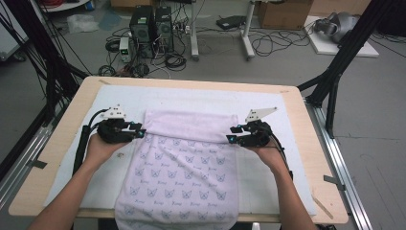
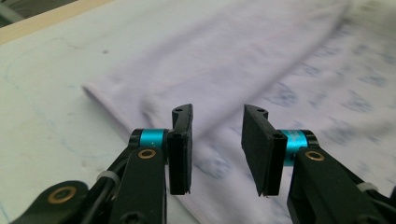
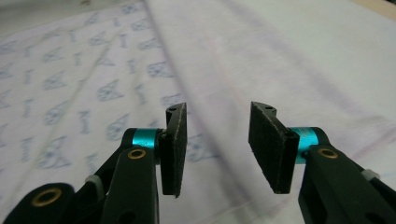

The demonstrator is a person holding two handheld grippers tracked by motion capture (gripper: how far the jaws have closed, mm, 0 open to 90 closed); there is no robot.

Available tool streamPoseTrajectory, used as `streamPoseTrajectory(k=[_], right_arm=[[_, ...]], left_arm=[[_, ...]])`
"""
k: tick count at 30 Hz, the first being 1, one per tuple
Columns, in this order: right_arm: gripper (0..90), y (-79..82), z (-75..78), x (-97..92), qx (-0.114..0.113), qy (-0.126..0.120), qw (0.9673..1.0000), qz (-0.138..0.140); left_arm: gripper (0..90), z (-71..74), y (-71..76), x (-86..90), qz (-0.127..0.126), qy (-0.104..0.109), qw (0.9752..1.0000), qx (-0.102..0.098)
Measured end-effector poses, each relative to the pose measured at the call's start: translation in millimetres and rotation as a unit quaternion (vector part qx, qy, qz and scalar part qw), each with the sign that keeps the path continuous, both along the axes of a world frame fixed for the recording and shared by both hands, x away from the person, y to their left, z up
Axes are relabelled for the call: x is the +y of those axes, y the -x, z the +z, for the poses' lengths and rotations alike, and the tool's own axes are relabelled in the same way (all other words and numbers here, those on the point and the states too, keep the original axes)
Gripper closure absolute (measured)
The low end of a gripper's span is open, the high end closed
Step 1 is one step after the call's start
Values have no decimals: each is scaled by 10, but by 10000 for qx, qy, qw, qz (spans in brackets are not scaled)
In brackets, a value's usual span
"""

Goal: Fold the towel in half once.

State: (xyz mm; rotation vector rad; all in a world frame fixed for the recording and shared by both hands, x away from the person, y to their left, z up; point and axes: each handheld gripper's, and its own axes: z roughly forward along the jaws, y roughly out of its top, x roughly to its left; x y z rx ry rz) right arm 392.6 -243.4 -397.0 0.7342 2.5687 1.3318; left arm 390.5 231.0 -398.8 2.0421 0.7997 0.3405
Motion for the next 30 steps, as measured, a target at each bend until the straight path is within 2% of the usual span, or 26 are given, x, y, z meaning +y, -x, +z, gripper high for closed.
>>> streamPoseTrajectory(k=[3,4,7,9,10,12,14,16,18,22,25,27,30], right_arm=[[535,-139,-40,-16,124,81,9998,-112],[525,-184,-86,-23,141,120,9997,-186],[498,-251,-187,-25,263,218,9990,-287],[496,-282,-250,-15,369,316,9983,-336],[502,-294,-274,-8,379,346,9981,-347],[546,-307,-312,12,436,444,9975,-345],[678,-309,-336,27,571,495,9968,-246],[786,-291,-331,51,601,578,9964,-124],[857,-267,-290,65,531,575,9969,-58],[870,-187,-146,67,296,353,9989,13],[871,-99,-7,50,85,197,9998,28],[871,-14,93,31,-27,39,9999,88],[871,183,239,23,-225,16,9994,252]], left_arm=[[598,-91,-216,-54,157,-12,9997,202],[554,-102,-244,-63,167,-43,9996,238],[508,-165,-379,-138,283,-116,9984,479],[487,-202,-432,-187,321,-295,9977,526],[519,-227,-442,-204,347,-385,9973,515],[691,-278,-460,-205,366,-610,9956,615],[828,-293,-452,-170,279,-506,9961,674],[845,-247,-421,-160,246,-528,9969,538],[849,-155,-376,-144,198,-407,9984,342],[853,16,-274,-66,164,-232,9996,73],[854,161,-150,26,137,24,9998,-167],[855,236,-23,91,100,196,9992,-337],[854,258,232,177,-7,202,9985,-501]])
